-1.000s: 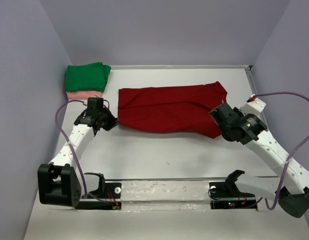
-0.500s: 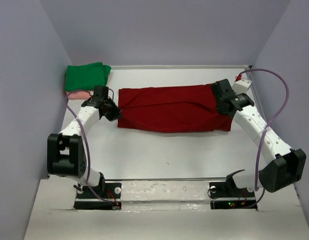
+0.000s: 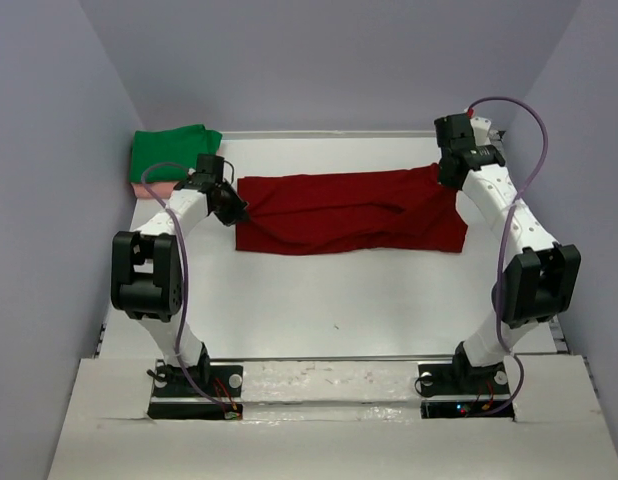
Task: Fold and stack the t-shirts
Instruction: Fold the tshirt
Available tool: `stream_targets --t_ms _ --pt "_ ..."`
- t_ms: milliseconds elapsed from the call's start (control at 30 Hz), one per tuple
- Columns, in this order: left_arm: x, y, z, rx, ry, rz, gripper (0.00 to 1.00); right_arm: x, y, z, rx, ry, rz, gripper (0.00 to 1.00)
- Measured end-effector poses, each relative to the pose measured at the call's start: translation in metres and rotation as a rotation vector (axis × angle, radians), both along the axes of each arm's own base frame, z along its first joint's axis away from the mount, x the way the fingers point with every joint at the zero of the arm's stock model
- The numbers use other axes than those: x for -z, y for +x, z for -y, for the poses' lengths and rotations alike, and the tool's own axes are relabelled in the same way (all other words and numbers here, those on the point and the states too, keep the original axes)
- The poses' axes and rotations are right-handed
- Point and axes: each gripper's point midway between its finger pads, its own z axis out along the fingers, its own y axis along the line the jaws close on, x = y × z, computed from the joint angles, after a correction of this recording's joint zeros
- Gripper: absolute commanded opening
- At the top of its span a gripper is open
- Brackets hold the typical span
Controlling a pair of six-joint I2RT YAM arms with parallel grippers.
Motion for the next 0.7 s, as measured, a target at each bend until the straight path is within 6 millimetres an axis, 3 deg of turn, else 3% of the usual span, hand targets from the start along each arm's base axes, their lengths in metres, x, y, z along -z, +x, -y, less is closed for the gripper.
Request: stream_targets --t_ms 300,700 --pt "-0.008 0.023 0.002 0.0 0.001 0.015 0.0 0.009 0.046 0.001 -0.072 0.009 -0.045 0.0" --pt "0.008 0.037 0.002 -0.005 0.013 -0.021 0.0 0.023 0.075 0.021 -0.082 0.027 -0.08 0.0"
